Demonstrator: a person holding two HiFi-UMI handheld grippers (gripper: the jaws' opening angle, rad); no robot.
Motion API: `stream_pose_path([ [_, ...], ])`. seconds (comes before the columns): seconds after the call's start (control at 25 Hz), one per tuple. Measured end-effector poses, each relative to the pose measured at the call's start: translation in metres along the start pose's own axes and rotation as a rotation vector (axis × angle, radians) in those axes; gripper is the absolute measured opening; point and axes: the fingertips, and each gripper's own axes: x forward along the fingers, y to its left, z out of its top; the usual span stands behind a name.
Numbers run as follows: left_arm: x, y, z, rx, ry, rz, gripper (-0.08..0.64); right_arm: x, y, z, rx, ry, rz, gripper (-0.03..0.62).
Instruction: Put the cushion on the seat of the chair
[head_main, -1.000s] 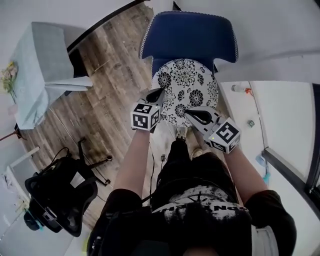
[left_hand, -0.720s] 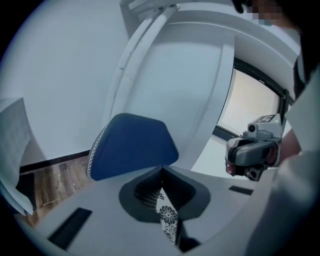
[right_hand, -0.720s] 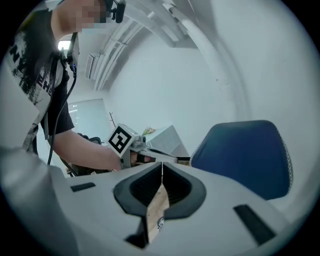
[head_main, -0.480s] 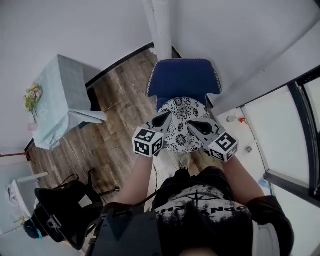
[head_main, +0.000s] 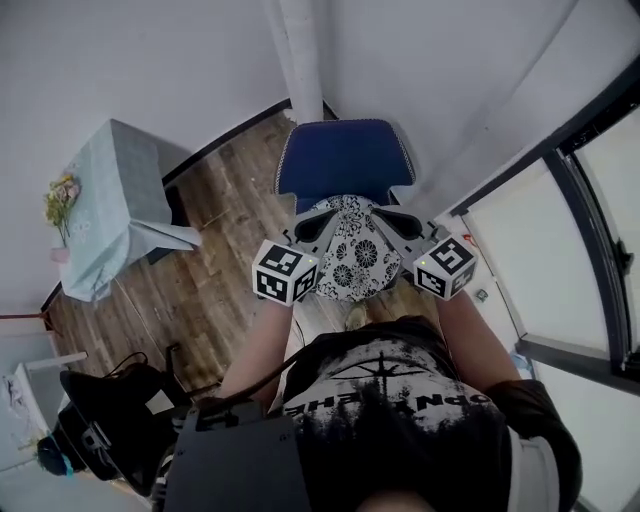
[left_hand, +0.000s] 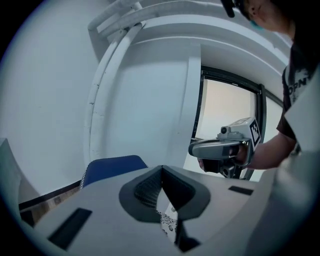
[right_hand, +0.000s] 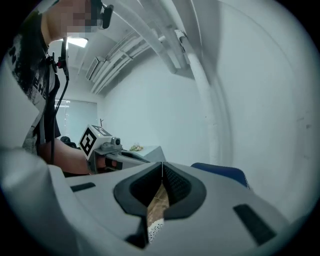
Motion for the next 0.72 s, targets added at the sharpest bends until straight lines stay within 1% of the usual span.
stream_pose_path([
  [0.12,-0.002,-0.01,0.01,0.019,-0.013,-0.015,0.014,-0.015,-0.002,0.009,-0.001,-0.022,-0.035,0.018],
  [0.36,0.0,-0.029,0.011,0.035,-0.022,-0.043,0.014,-0.036,-0.007,0.014,-0.028,-0.055,-0.09,0.018],
  [0.56,0.0,-0.038,0.008,0.058,-0.006,-0.06,0.014,-0.039,-0.003,0.02,-0.027,-0.079,-0.089,0.018],
  [0.72,0.001,-0.04,0.01,0.067,-0.01,-0.063,0.014,-0.04,-0.003,0.019,-0.035,-0.075,-0.089,0.018],
])
